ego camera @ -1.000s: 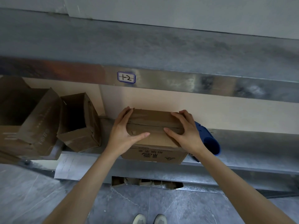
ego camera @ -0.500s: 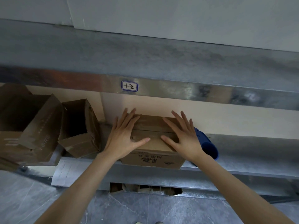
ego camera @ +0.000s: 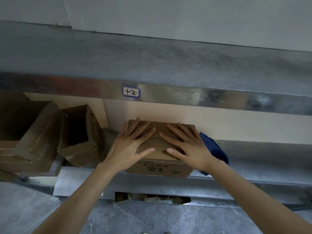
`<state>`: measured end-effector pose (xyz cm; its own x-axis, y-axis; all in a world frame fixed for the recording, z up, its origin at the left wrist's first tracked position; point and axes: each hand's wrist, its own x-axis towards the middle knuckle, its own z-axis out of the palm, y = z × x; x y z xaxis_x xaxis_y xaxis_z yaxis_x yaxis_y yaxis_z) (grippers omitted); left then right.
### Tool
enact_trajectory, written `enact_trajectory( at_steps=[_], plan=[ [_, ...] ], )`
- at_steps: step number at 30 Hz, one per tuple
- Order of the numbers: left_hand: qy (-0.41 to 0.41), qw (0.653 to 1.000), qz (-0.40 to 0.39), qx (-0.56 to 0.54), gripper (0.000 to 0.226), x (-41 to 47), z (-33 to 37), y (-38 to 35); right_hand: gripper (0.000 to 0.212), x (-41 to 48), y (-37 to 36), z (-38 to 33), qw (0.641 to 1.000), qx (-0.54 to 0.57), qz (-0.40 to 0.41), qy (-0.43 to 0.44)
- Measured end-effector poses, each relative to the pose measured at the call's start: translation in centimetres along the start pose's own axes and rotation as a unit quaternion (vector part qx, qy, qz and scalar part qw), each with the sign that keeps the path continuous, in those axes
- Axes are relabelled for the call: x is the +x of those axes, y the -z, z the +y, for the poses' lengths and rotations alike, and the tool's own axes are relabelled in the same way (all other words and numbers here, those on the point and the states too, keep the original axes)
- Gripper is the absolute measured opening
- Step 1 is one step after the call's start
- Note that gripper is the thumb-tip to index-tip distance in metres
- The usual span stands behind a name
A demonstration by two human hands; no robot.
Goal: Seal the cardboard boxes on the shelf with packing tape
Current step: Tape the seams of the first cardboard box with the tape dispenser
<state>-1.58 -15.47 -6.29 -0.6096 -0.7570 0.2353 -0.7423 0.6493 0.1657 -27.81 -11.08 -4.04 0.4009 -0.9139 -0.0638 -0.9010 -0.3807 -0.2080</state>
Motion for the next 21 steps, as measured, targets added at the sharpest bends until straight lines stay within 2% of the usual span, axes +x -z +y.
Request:
enact_trajectory(
  at_steps=[6,11,16,21],
  plan=[
    [0.009,0.999,-0.006,-0.053,0.075,0.4,-0.2,-0.3,0.058,0.2,-0.2,0.2,1.000,0.007,0.017,0.002],
    [0.102,0.980,0.038,-0.169,0.087,0.4,0.4,-0.6,0.060,0.3,-0.9,0.3,0.982,0.145,0.106,-0.061],
    [0.158,0.938,0.076,-0.300,0.076,0.5,0.6,-0.7,0.049,0.1,-1.0,0.2,0.918,0.343,0.161,-0.118],
    [0.151,0.940,0.060,-0.299,0.069,0.3,0.4,-0.3,0.050,-0.3,-0.9,-0.1,0.843,0.477,0.192,-0.155]
  ],
)
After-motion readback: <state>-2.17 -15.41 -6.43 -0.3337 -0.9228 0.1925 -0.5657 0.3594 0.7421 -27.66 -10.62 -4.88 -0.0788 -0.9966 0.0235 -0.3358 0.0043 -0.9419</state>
